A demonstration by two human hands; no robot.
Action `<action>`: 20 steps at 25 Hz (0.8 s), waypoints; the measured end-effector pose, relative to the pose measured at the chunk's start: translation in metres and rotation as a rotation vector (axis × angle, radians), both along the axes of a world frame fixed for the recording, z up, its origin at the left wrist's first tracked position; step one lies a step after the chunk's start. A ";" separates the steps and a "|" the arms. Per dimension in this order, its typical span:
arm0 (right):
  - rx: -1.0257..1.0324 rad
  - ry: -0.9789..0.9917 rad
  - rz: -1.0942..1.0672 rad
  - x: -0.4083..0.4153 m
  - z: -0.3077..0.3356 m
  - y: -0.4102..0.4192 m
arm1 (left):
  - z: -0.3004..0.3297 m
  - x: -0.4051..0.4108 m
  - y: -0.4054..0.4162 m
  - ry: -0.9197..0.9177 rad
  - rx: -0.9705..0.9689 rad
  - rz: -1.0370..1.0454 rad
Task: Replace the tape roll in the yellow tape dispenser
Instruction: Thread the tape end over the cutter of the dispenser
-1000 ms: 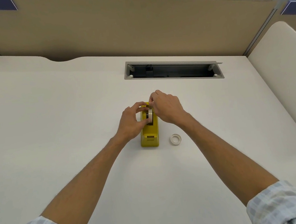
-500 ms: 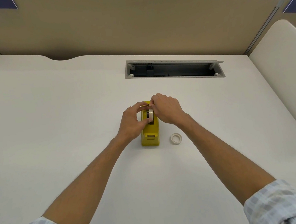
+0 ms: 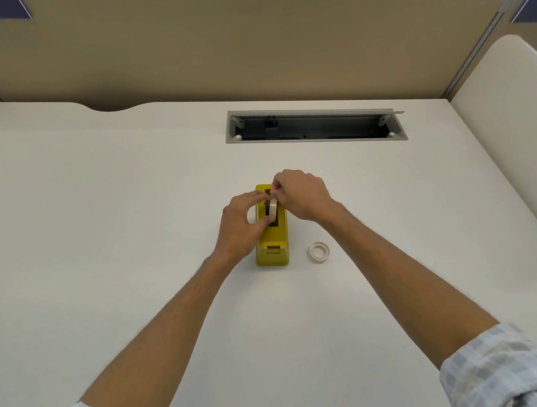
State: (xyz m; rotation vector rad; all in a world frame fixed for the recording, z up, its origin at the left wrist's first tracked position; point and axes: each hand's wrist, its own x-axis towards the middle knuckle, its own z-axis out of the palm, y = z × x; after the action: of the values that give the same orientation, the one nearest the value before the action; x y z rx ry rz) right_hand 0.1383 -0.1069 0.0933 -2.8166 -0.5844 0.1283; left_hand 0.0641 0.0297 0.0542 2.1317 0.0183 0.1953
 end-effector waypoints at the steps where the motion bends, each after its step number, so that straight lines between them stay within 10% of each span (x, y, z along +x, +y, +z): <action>1: 0.013 0.002 -0.002 0.001 0.000 0.000 | 0.000 0.000 -0.001 0.000 0.018 -0.007; 20: 0.333 0.185 -0.097 0.003 -0.013 -0.011 | -0.006 -0.003 0.000 -0.111 0.116 -0.013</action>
State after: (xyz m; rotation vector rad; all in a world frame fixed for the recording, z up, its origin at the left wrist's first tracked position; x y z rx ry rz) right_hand 0.1415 -0.1178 0.0803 -2.4714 -0.3849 0.2456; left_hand 0.0609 0.0295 0.0478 2.2330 -0.0730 0.3132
